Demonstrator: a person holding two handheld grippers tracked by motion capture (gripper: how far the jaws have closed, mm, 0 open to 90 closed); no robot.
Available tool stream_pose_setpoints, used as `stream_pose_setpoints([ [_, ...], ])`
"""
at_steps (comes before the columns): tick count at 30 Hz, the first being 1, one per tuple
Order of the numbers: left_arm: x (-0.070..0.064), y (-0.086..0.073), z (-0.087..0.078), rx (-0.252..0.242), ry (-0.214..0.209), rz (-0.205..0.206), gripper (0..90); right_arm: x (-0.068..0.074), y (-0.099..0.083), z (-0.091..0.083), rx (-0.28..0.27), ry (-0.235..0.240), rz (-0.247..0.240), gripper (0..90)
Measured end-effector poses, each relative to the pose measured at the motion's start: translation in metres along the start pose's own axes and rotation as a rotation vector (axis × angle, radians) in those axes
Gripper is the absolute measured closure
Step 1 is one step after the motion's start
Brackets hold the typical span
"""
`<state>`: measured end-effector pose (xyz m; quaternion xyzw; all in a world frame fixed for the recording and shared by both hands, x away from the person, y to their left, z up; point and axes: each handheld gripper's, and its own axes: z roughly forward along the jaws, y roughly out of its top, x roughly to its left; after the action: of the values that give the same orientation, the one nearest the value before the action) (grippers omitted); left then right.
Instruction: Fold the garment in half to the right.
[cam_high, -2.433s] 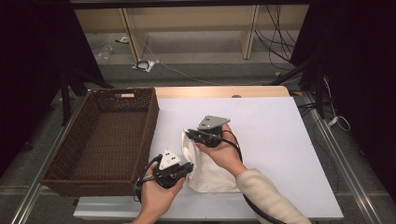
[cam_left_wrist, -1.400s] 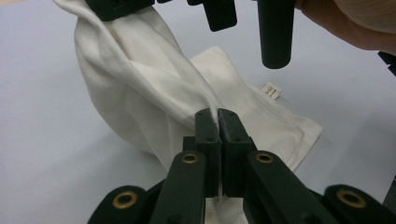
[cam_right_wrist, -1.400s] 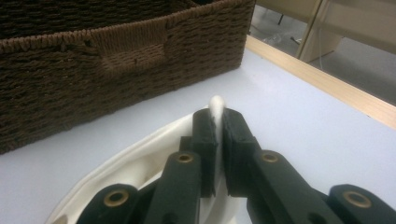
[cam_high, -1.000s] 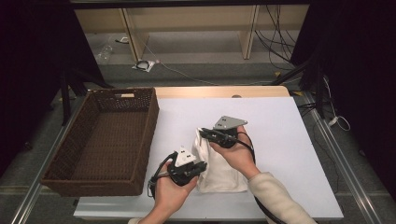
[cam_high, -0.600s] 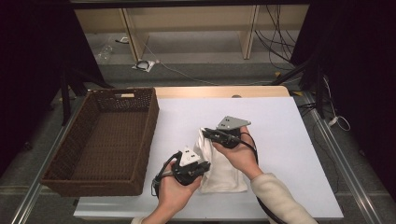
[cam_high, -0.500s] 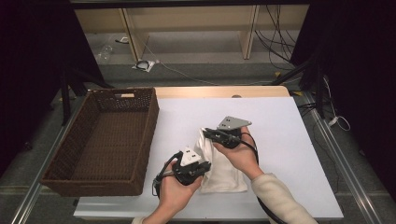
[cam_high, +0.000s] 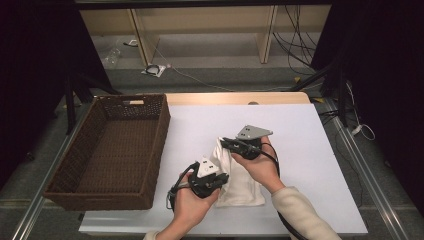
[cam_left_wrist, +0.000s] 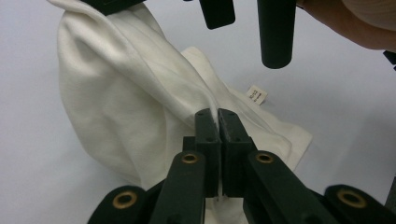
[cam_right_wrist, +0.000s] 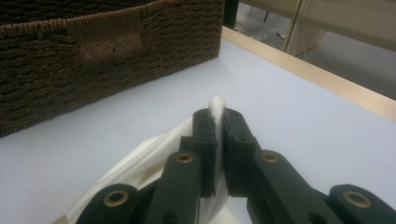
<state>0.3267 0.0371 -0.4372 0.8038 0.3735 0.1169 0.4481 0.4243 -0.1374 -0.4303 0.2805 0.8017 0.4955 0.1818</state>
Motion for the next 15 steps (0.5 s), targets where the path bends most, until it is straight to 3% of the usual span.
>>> stream_pose_setpoints([
  [15,-0.008,0.005,0.011,0.01,-0.016,0.01,87.0,-0.008,-0.008,-0.008,-0.002,-0.021,0.018,85.3],
])
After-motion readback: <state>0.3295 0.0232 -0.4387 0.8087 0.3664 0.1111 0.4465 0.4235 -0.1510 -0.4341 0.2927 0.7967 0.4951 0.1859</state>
